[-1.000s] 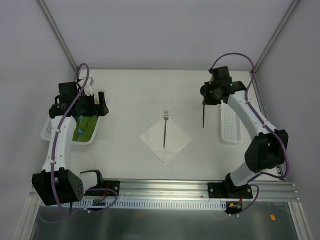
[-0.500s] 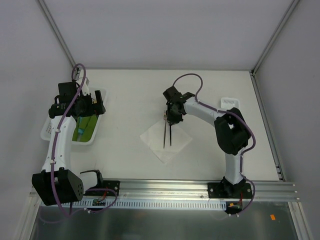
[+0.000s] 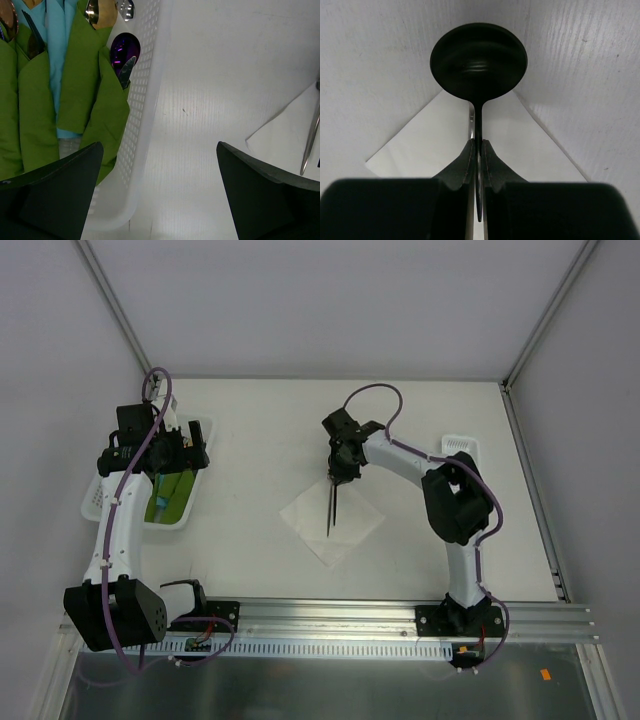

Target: Place the utensils on the paper napkin and roll it up

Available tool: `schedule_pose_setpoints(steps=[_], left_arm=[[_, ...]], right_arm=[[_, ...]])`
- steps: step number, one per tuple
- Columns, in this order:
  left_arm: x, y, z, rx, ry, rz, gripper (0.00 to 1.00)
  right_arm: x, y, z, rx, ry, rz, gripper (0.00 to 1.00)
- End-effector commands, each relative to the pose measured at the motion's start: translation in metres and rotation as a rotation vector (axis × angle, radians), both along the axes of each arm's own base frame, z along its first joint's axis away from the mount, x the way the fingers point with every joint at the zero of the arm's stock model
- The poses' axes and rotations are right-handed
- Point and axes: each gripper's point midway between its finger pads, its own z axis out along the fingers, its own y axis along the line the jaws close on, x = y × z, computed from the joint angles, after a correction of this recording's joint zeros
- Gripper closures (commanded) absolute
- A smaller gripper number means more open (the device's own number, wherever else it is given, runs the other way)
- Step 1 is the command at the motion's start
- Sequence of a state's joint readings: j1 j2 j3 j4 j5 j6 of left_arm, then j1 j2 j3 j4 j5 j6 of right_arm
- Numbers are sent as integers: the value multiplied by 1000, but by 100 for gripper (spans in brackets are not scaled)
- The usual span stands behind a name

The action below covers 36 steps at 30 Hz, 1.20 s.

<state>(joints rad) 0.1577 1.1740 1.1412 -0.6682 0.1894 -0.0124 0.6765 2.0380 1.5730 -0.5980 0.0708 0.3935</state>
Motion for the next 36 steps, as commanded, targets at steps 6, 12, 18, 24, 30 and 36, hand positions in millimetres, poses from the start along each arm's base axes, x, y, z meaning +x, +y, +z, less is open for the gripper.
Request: schedule_pose_setpoints(steps=[6, 12, 18, 24, 30, 36], left_arm=[[1, 6, 4, 28, -14, 22, 1], [1, 7, 4, 29, -15, 22, 1], [1, 7, 3, 31, -9, 24, 1], [1, 7, 0, 30, -2, 24, 1], [2, 5, -2, 17, 5, 14, 1], [2, 3, -2, 12, 5, 10, 1]], right_arm=[[6, 4, -3, 12, 0, -21, 100], [3, 4, -9, 11, 18, -22, 100], [3, 4, -10, 21, 28, -28, 100], [0, 2, -14, 17, 40, -31, 100], [-4, -1, -17, 17, 53, -28, 100], [-10, -3, -17, 28, 53, -39, 100]])
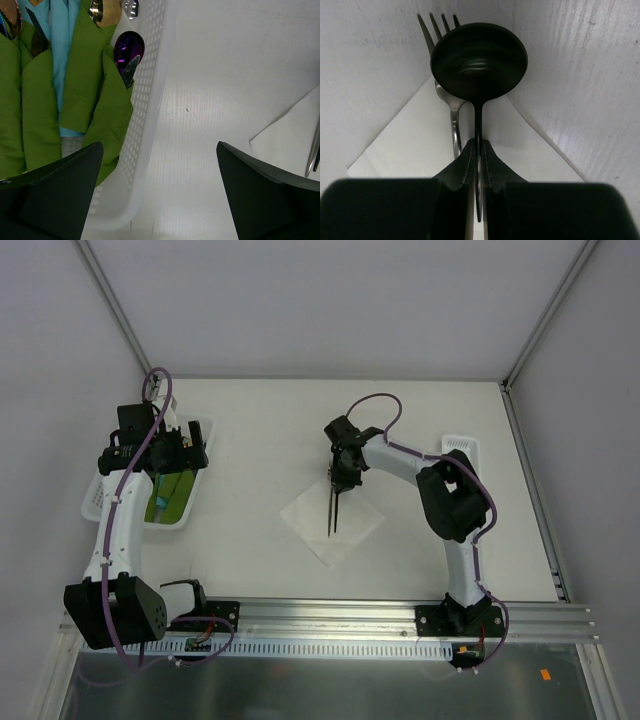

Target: Place the utensils on the paper napkin and roll it up

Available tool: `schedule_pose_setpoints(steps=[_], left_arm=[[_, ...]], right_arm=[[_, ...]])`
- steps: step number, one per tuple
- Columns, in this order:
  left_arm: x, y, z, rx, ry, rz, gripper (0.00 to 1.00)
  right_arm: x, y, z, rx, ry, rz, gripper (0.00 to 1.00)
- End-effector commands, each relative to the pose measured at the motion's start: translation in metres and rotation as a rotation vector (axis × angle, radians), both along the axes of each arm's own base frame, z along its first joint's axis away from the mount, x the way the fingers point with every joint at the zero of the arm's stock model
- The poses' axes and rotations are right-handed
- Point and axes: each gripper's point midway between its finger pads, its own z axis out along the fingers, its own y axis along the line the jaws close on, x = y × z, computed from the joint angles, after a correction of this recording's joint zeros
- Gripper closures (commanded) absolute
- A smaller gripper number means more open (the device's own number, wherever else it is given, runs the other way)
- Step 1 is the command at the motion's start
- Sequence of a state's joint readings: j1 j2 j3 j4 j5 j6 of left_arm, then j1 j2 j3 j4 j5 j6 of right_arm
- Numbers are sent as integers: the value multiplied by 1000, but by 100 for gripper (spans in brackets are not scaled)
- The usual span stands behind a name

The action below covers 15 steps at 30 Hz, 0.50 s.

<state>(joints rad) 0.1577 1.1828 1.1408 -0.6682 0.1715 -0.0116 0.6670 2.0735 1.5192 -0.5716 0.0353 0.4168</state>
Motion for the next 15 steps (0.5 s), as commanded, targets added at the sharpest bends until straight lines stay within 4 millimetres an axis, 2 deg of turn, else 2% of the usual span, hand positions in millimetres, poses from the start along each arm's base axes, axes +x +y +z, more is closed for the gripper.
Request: schedule_pose_setpoints(steps=[1, 6, 11, 15], left_arm=[[1, 0, -1, -3, -2, -2, 1], [1, -1, -1, -7, -1, -4, 1], [1, -1, -1, -4, -2, -5, 1], [0, -4, -1, -3, -7, -37, 1]], right_arm=[[1, 3, 11, 33, -20, -20, 100], [-1, 3, 9, 37, -15, -19, 100], [-1, 3, 8, 40, -11, -19, 82], [-1, 5, 12, 50, -14, -15, 78]])
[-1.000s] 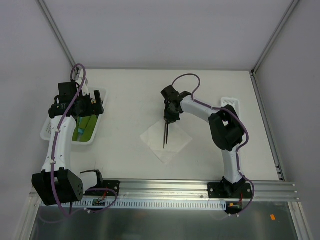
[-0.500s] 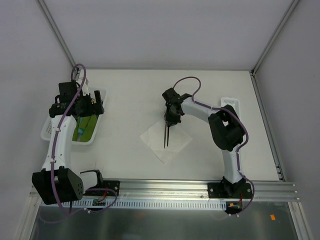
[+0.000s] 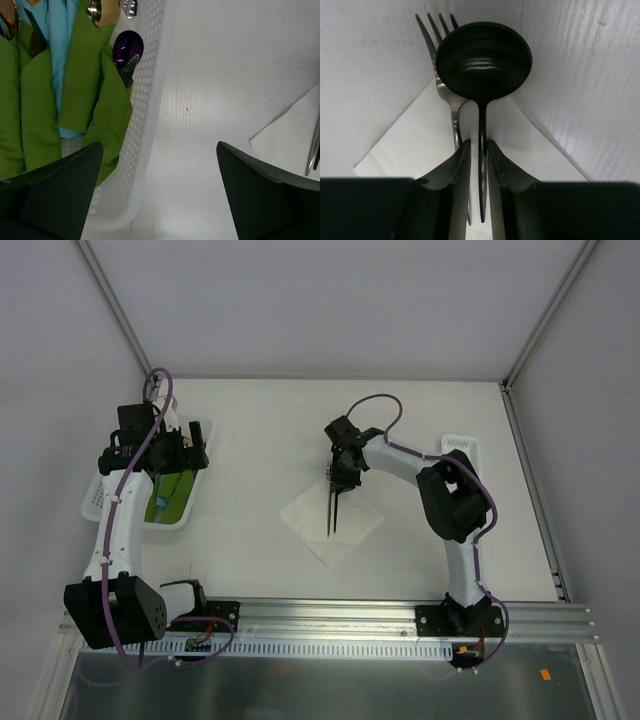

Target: Place the utensils on the paper napkin and roll it up

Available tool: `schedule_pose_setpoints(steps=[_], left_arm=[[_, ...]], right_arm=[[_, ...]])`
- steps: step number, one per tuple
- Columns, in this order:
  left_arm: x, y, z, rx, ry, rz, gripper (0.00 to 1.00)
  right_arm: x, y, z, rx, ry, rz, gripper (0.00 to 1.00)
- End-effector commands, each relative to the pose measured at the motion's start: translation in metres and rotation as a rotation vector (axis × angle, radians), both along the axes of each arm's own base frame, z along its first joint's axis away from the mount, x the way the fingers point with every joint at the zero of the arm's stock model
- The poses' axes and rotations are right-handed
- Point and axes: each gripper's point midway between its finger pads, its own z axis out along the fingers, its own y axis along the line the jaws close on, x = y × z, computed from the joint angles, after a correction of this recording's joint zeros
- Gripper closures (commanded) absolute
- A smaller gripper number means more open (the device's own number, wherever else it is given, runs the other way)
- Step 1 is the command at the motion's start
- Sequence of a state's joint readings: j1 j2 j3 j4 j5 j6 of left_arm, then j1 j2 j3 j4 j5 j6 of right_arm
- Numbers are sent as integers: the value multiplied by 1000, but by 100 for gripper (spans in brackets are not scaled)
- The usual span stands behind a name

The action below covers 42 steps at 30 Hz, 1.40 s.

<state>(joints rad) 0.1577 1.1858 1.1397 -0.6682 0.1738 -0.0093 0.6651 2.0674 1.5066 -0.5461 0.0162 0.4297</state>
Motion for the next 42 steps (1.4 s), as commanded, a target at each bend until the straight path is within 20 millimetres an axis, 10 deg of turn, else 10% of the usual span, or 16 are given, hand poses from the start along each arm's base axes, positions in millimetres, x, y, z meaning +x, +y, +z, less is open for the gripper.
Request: schedule_pose_setpoints(steps=[1, 18, 24, 32, 42], left_arm=[[0, -5, 1, 3, -14, -61, 1], [-47, -97, 47, -77, -373, -765, 7], [-66, -144, 5, 8, -310, -1039, 32], [-110, -238, -70, 220, -295, -1363, 52], [-147, -283, -129, 351, -348, -1511, 59]], right_arm=[[-2, 1, 13, 23, -17, -6, 77], [-2, 10, 99, 175, -142, 20, 59], [-5, -11, 141, 236, -216, 28, 62], [-48, -74, 114, 196, -160, -7, 66], [-86, -146, 98, 214, -164, -127, 64]])
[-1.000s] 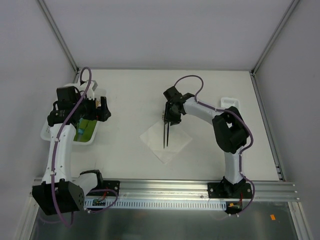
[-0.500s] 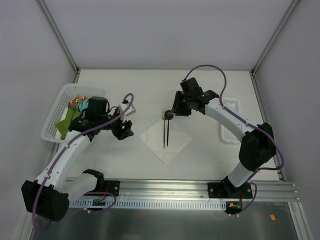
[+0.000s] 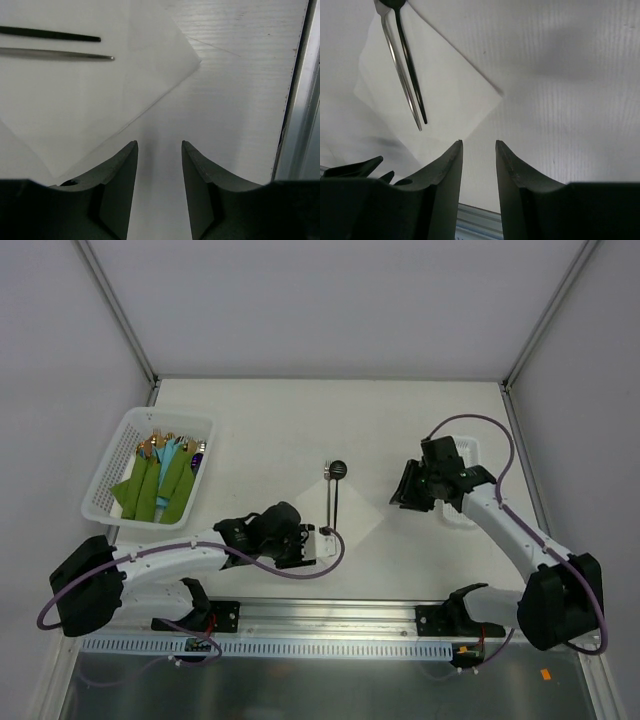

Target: Place the utensils on the paper napkin and roll it up

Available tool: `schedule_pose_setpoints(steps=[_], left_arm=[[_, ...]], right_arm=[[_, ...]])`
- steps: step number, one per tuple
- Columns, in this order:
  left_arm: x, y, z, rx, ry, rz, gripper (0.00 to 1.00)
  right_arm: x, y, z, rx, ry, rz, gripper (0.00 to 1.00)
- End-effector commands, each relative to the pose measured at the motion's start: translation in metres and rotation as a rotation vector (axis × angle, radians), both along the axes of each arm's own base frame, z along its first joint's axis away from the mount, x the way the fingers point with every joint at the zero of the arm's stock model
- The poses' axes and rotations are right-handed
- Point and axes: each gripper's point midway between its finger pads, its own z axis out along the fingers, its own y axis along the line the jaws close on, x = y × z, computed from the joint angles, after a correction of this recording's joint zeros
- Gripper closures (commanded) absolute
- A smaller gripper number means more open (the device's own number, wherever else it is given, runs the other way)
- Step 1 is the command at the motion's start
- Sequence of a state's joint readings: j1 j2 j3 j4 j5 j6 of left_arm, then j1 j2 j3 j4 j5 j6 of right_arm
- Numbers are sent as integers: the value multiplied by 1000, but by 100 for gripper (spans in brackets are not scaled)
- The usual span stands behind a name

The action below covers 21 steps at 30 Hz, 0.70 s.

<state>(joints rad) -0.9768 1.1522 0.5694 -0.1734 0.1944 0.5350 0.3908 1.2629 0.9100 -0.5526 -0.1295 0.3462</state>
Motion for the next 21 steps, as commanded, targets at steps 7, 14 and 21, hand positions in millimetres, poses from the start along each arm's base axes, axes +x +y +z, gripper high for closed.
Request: schedule_pose_setpoints(steps=[7, 14, 21], left_arm=[[-16, -55, 8, -62, -91, -108, 56], [-36, -71, -9, -44, -80, -143, 56], [-18, -69, -5, -42, -167, -77, 58]], right_arm=[[-12, -17, 3, 39, -32, -9, 64], [-14, -16, 2, 50, -27, -10, 64], [-17, -16, 0, 51, -21, -4, 63]])
